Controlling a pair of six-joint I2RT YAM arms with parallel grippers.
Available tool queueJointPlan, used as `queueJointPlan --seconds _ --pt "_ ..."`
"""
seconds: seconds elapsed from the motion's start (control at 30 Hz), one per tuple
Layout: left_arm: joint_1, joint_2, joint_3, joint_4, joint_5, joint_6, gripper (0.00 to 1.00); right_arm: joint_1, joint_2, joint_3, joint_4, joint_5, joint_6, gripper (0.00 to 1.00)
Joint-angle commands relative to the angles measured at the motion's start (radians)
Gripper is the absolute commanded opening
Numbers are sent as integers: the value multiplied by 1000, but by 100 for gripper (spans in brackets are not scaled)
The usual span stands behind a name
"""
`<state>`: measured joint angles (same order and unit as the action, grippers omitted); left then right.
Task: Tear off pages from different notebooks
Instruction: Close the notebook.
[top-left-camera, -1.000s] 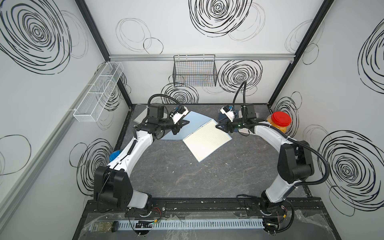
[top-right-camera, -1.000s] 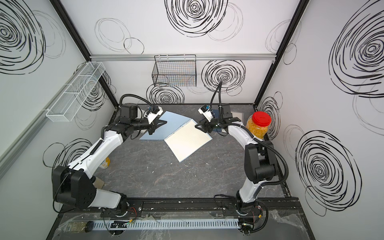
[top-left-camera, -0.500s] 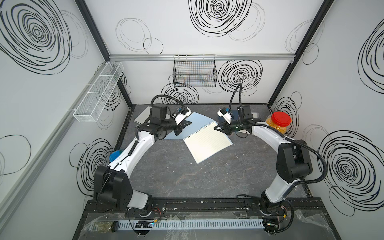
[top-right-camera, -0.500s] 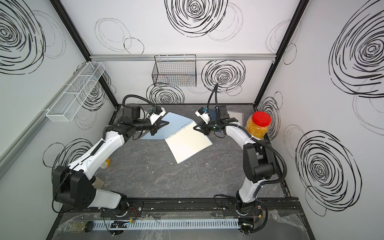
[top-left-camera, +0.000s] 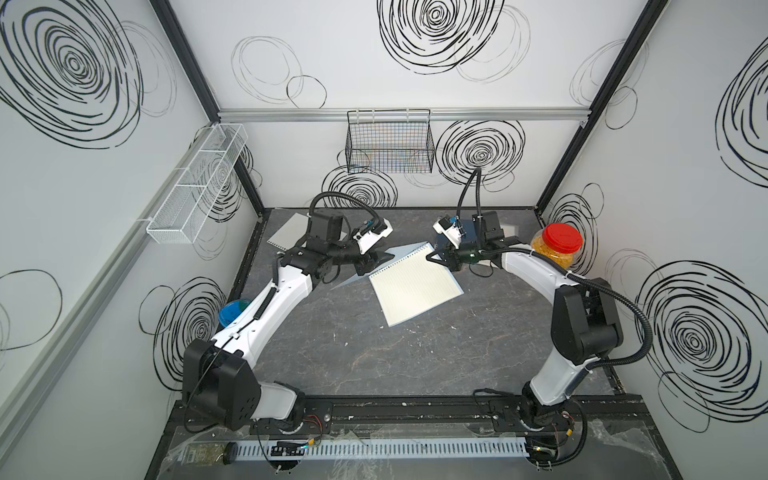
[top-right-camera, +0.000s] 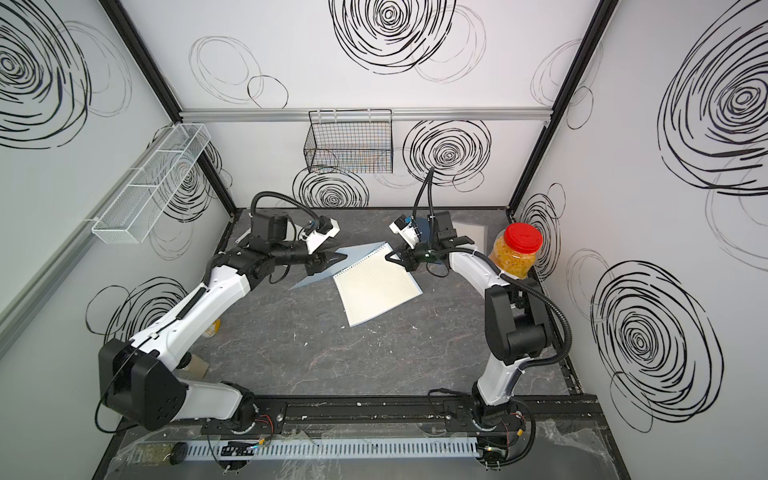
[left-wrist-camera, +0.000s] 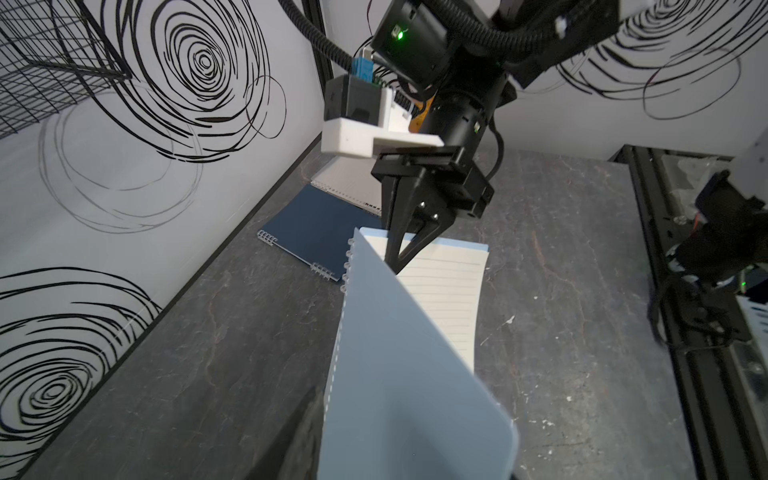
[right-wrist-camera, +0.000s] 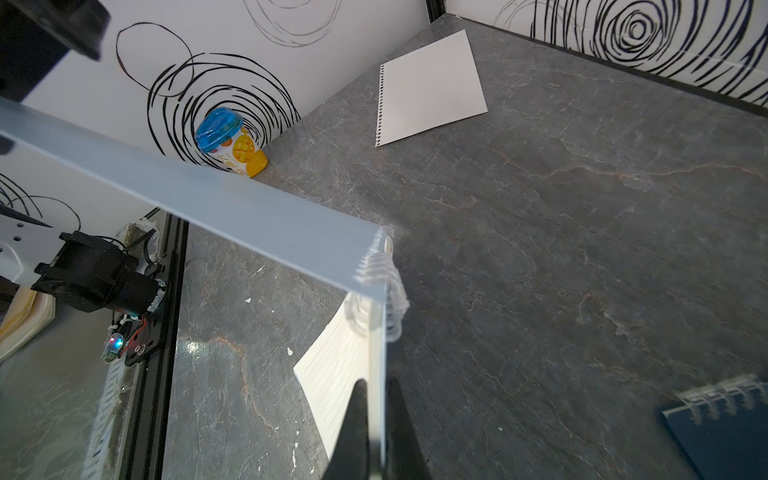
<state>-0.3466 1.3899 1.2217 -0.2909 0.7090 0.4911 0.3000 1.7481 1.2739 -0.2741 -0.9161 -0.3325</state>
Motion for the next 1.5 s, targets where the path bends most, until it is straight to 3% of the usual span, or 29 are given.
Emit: queueJointPlan --seconds 0.0,0.2,0.33,0.43,0.6,0.73,0.9,1.13,1.47 --pt "-39 -32 32 -3 15 19 51 7 8 36 0 -26 -3 0" --pt "-139 -64 -9 0 110 -8 57 5 16 53 -3 -17 -8 0" --pt "-201 -81 -36 3 112 -10 58 4 28 68 -14 -19 -13 0" --pt "-162 -89 -77 104 90 -77 60 5 31 78 -27 -26 -22 0" --pt "-19 -17 -85 222 121 -141 62 5 20 79 -48 -62 -52 0" --pt "49 151 44 92 171 -86 59 8 2 78 -74 -121 -92 0" --pt "43 302 185 -81 147 34 55 10 -22 71 -97 -169 -127 0" --pt "32 426 280 -187 167 96 56 9 -40 73 -113 -186 -139 0" --pt "-26 538 369 -289 102 134 57 8 -64 72 -98 -210 -137 0"
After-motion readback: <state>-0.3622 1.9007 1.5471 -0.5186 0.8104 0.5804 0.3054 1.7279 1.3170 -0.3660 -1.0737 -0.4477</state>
